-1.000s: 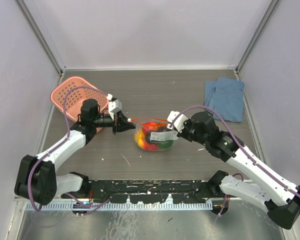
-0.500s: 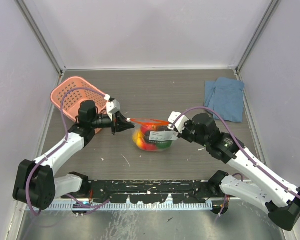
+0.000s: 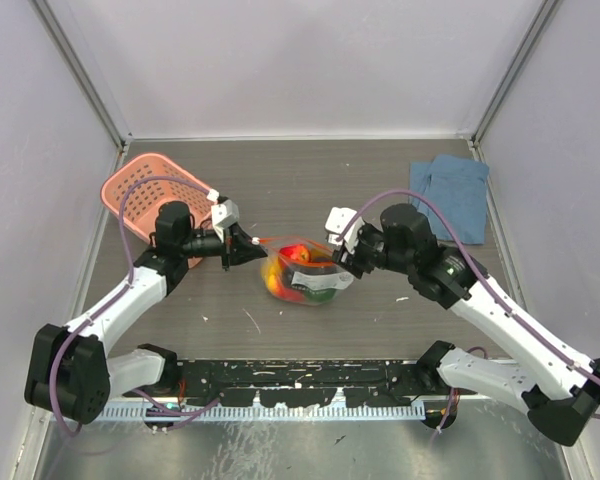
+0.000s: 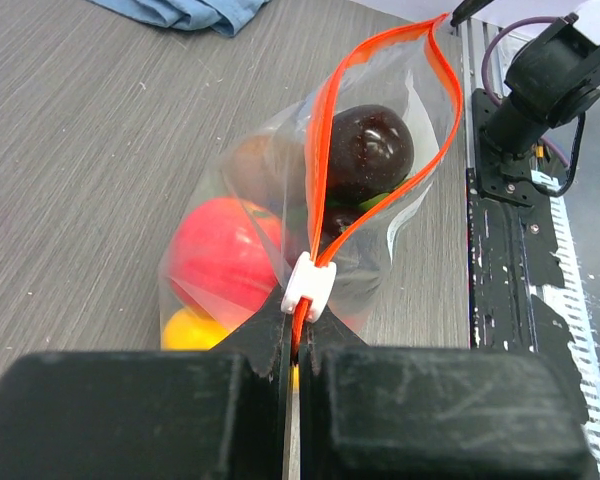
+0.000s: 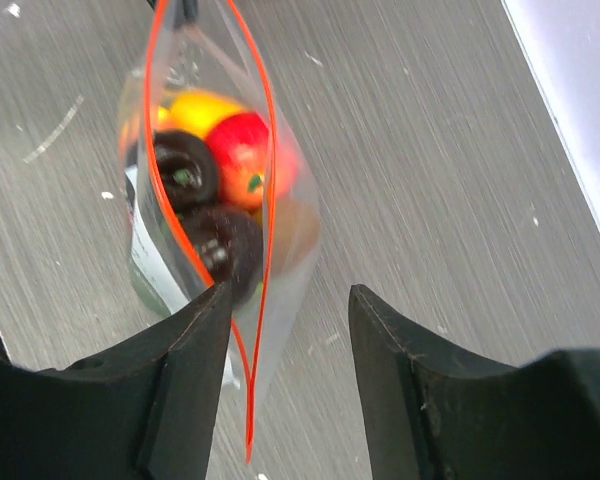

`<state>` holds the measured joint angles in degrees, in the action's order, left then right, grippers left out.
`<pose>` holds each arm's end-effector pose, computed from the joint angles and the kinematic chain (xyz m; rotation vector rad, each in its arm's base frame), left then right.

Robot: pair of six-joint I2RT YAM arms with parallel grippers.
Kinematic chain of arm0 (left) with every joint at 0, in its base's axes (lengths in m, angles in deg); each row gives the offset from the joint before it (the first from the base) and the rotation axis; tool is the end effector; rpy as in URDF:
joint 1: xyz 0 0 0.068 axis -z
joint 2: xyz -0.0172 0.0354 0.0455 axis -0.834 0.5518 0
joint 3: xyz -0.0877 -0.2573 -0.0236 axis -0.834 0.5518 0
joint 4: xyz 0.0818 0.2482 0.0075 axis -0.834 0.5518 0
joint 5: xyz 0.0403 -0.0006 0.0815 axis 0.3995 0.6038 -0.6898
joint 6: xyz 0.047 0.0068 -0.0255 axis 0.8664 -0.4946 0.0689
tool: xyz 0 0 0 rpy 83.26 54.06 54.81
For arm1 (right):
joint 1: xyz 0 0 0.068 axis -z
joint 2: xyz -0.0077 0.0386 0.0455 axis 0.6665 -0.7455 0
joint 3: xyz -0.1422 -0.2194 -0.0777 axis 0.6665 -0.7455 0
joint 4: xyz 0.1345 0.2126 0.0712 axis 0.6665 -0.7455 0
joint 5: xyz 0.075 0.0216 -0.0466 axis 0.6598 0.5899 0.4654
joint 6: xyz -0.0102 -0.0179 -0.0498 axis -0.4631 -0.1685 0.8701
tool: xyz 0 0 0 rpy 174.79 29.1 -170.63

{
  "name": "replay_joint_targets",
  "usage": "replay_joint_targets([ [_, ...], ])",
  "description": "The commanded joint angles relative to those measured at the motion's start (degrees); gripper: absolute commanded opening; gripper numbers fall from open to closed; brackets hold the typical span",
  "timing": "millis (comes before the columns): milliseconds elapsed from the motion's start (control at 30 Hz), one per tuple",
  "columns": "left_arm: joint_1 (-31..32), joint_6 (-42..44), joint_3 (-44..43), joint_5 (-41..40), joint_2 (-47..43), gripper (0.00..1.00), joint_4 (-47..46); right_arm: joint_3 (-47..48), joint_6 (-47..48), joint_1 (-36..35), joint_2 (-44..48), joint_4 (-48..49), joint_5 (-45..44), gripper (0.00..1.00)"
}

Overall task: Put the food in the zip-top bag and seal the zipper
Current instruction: Zip the zipper food storage bag at the center of the board.

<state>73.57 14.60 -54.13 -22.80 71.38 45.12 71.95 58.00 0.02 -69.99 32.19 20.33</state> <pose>0.2240 -0.1017 0.2626 1.0537 1.5141 -1.1422 0.1423 0.1353 0.3520 -1.2899 1.6163 0.3077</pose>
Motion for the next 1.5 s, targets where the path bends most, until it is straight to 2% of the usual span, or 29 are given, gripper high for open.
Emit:
replay_joint_targets([
  [0,-0.4,1.2,-1.8,0.4,-2.5,0.00,-0.5,5.7,-1.4,0.1,-5.1,5.5,8.9,0.57],
  [167,-0.4,1.6,-1.8,0.2,-3.1,0.00,0.1,9.8,-2.1,-0.9,-11.9,10.9,14.4,0.56],
  [567,-0.2,1.9,-1.5,0.5,-3.7,0.00,0.1,12.1,-3.9,-4.2,-22.7,25.6,23.0,0.50],
  [1033,0.1,2.2,-1.3,0.7,-3.6,0.00,0.1,16.0,-6.0,-5.4,-29.7,28.7,27.6,0.37],
  [1467,0.3,2.3,-1.4,0.8,-3.6,0.00,0.2,16.9,-6.0,-5.4,-32.5,28.4,29.2,0.32],
])
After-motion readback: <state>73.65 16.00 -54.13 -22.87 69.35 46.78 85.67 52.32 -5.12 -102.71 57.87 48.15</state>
